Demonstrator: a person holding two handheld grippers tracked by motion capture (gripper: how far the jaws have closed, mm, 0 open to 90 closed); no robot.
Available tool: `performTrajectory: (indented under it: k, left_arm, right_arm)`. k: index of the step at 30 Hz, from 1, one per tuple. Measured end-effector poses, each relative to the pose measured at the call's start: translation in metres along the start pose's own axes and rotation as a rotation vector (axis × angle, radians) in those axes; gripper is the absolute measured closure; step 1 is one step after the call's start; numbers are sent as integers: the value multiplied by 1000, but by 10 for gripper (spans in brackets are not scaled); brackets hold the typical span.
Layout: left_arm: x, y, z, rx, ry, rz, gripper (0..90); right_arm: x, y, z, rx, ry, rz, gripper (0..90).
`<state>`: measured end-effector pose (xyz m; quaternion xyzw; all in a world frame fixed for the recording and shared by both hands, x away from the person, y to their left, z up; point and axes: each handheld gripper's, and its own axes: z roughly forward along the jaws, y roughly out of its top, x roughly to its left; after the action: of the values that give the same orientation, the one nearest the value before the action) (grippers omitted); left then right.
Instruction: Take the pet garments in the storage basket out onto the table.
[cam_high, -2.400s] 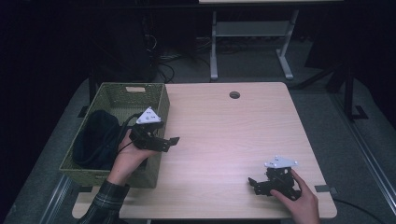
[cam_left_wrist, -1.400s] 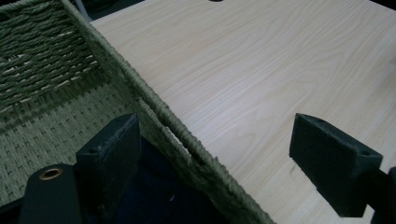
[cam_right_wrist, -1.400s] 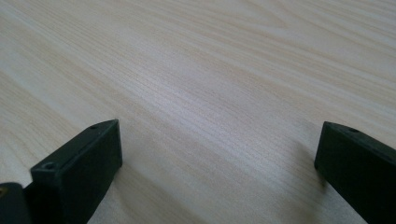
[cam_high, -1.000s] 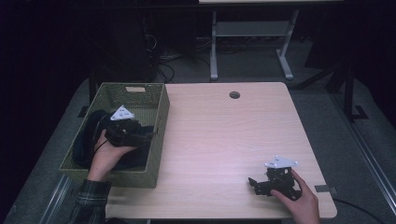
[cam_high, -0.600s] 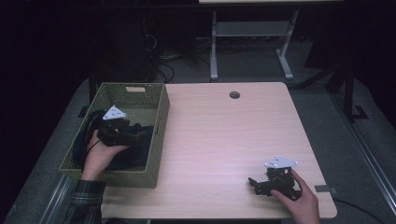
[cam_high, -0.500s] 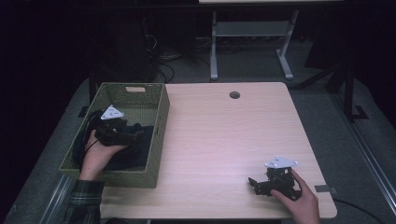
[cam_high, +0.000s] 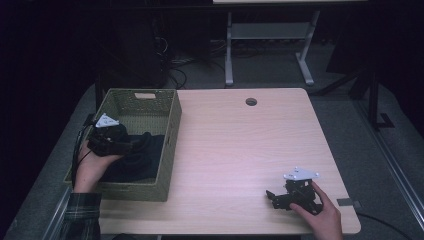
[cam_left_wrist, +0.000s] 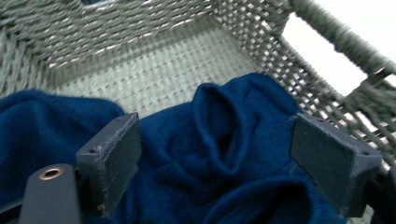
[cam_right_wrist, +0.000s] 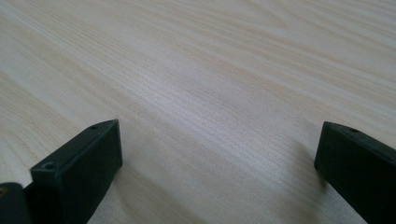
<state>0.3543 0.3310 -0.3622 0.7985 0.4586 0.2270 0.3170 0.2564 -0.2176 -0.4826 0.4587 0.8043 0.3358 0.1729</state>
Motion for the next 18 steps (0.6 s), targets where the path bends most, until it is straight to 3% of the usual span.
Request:
performTrajectory:
  k: [6, 18]
  left_arm:
    - [9, -6, 1, 31, 34, -21, 195]
    - [19, -17, 18, 150, 101, -41, 225]
  right_arm:
    - [0, 0, 0, 1, 0, 2, 5]
    - [0, 0, 0, 1, 0, 2, 5]
